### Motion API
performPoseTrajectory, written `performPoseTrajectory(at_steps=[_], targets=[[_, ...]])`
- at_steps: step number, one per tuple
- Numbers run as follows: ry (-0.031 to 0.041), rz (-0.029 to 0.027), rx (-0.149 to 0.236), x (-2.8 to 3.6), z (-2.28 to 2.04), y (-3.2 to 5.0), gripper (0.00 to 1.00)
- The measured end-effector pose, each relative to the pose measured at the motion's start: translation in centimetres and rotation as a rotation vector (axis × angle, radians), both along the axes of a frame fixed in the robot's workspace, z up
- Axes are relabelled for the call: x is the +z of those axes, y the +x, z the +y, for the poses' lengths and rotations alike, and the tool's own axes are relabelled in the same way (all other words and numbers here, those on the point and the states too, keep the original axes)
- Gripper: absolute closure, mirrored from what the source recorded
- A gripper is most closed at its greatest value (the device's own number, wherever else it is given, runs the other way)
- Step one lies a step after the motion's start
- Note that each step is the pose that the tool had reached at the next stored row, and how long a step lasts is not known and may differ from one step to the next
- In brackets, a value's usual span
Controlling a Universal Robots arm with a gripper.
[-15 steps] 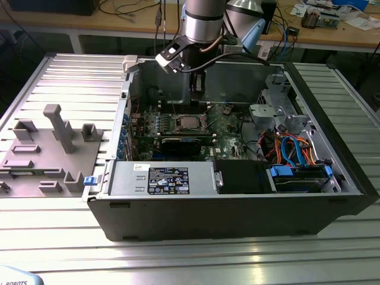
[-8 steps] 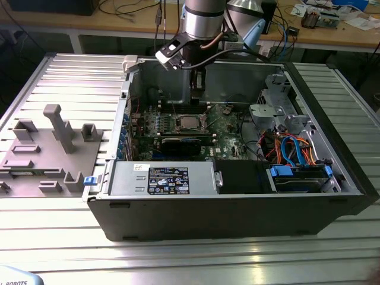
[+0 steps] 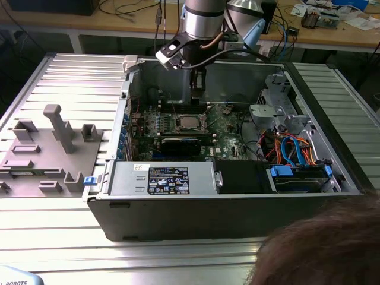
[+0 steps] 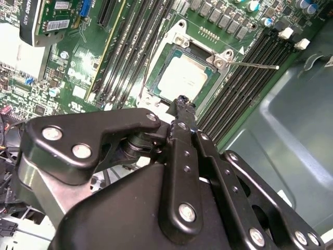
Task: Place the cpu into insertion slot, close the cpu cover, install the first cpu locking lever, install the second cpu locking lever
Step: 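Close the cpu cover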
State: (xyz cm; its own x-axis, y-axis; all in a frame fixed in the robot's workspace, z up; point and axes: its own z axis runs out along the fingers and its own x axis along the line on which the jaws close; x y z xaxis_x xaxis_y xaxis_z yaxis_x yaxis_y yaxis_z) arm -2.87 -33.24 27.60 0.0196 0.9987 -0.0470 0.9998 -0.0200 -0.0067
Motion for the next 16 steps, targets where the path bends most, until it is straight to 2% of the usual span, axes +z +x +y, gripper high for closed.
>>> performPoseTrajectory(at_steps=[16], targets=[[0.0000,0.0000,0.000,0.00,0.00,1.28,0.89]])
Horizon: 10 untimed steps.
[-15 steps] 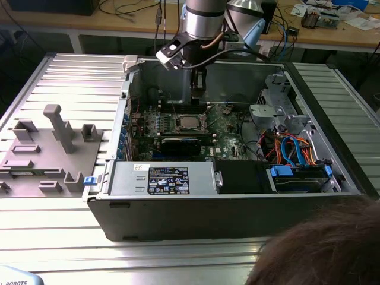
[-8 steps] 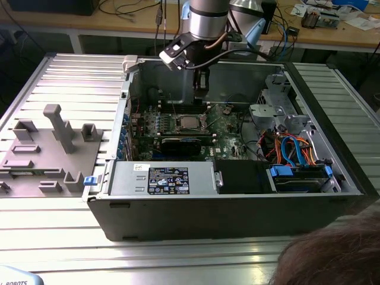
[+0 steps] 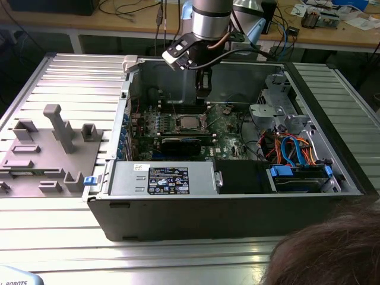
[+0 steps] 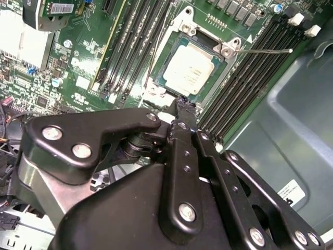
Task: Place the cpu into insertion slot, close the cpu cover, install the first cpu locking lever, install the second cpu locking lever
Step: 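Close the cpu cover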
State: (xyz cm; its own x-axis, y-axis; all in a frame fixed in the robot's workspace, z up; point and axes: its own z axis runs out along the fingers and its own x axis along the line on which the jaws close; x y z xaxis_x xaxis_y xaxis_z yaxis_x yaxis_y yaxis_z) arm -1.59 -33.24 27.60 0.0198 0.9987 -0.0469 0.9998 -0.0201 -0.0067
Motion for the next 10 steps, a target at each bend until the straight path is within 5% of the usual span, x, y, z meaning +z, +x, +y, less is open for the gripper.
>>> performPoseTrajectory(at_steps=[10], targets=[[0.0000,0.0000,0.000,0.00,0.00,0.65,0.89]])
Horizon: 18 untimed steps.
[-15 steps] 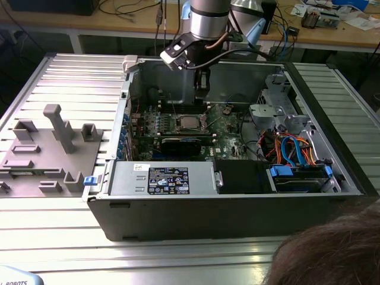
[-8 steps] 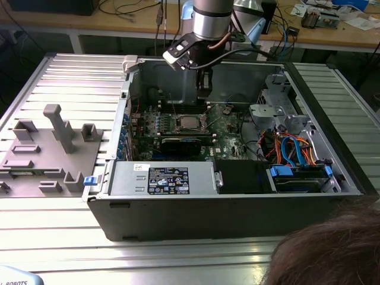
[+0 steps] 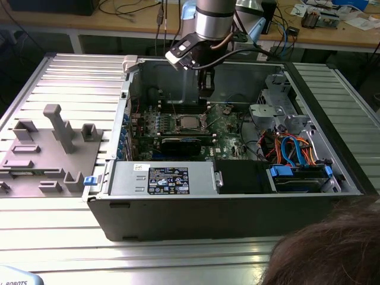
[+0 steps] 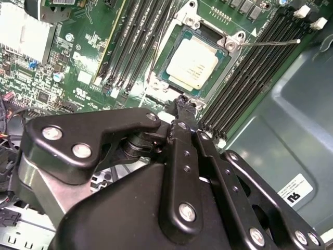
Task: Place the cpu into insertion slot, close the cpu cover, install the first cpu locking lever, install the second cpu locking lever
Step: 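Close the cpu cover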
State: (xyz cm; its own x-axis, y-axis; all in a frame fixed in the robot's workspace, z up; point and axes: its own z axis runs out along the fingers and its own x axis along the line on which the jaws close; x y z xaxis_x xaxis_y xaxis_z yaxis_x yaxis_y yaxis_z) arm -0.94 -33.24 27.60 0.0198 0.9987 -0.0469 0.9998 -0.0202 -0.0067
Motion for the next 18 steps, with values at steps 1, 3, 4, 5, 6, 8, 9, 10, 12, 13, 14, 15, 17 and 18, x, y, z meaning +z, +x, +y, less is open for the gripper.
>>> performPoseTrajectory(at_steps=[1,3,4,5,6,8,9,10,12,13,14,15,17,18], targets=[[0.0000,0.0000,0.000,0.00,0.00,0.05,0.89],[0.0000,0.0000,0.000,0.00,0.00,0.25,0.89],[0.0000,0.0000,0.000,0.00,0.00,0.37,0.89],[0.0000,0.0000,0.000,0.00,0.00,0.48,0.89],[0.0001,-0.0001,0.000,0.00,0.00,0.55,0.89],[0.0000,0.0000,0.000,0.00,0.00,0.79,0.89],[0.0000,0.0000,0.000,0.00,0.00,0.95,0.89],[0.0000,0.0000,0.000,0.00,0.00,1.05,0.89],[0.0000,0.0000,0.000,0.00,0.00,1.38,0.89],[0.0001,0.0000,0.000,0.00,0.00,1.57,0.89],[0.0002,0.0002,0.000,-0.01,0.01,1.86,0.89],[0.0003,0.0007,0.000,0.00,0.00,2.24,0.89],[0.0041,0.0011,0.000,0.00,0.00,2.75,0.89],[0.0060,0.0013,0.000,-0.01,0.00,2.83,0.89]])
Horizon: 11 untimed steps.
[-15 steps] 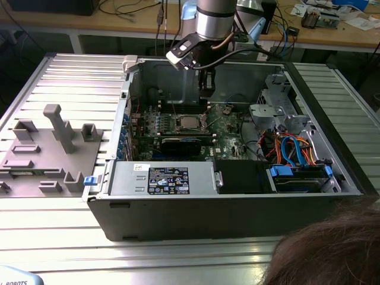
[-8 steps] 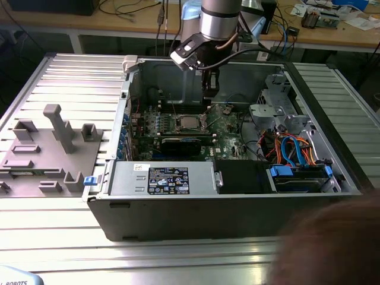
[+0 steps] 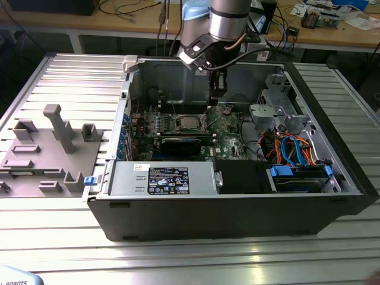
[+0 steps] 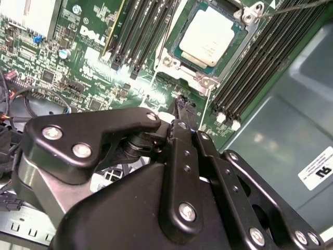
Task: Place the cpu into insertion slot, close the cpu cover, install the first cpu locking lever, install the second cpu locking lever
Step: 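Close the cpu cover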
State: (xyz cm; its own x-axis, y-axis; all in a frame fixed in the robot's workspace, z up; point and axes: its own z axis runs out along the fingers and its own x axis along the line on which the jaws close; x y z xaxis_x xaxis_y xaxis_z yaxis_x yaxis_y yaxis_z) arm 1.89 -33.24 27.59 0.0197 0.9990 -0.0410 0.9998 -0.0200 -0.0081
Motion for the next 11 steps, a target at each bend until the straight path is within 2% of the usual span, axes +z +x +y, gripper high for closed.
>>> performPoseTrajectory(at_steps=[7,11], targets=[[0.0012,0.0003,0.018,-0.09,0.05,0.75,0.89],[0.0013,0.0003,0.018,-0.14,0.05,0.80,0.89]])
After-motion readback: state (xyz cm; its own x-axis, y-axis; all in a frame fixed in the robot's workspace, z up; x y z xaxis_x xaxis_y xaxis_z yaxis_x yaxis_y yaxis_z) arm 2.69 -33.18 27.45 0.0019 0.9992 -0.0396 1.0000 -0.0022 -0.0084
